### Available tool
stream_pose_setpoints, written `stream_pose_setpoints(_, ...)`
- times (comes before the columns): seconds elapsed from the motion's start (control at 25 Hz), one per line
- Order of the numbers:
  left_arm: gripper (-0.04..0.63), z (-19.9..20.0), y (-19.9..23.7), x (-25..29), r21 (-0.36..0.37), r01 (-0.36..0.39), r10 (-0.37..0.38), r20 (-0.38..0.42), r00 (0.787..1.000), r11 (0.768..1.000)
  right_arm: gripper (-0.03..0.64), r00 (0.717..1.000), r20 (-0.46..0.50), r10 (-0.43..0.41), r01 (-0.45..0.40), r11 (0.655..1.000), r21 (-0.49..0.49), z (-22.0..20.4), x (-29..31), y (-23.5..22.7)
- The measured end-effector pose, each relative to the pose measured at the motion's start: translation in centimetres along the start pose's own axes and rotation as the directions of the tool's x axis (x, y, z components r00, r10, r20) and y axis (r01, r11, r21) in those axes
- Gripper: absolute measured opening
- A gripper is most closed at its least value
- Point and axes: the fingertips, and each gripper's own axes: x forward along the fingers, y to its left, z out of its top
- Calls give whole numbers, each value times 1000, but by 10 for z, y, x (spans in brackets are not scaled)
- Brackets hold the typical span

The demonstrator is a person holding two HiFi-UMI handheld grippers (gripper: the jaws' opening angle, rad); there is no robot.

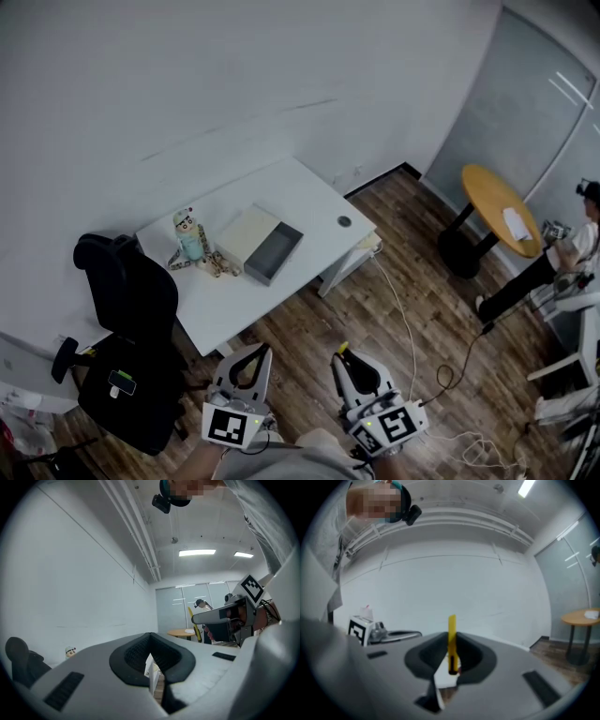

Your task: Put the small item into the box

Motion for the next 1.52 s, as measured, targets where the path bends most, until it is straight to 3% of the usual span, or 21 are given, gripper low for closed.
stream_pose_setpoints(0.4, 31, -6, 23, 10, 15, -17, 17, -25, 1000, 1000, 78, 1000, 2, 16, -16, 1000, 10, 3, 29, -12)
stream_pose_setpoints(1.0, 31, -19, 71, 75, 3, -154, 154, -36, 987, 988, 78, 990, -39, 137, -136, 990, 22, -4, 117, -69)
stream_pose_setpoints(1.24, 31, -16, 88, 116, -10, -240, 239, -43, 970, 971, 78, 972, -66, 224, -222, 974, 35, 2, 163, -100)
stream_pose_setpoints(1.52, 31, -7, 105, 161, -4, -351, 350, -58, 935, 936, 78, 937, -78, 341, -338, 940, 45, 15, 211, -136)
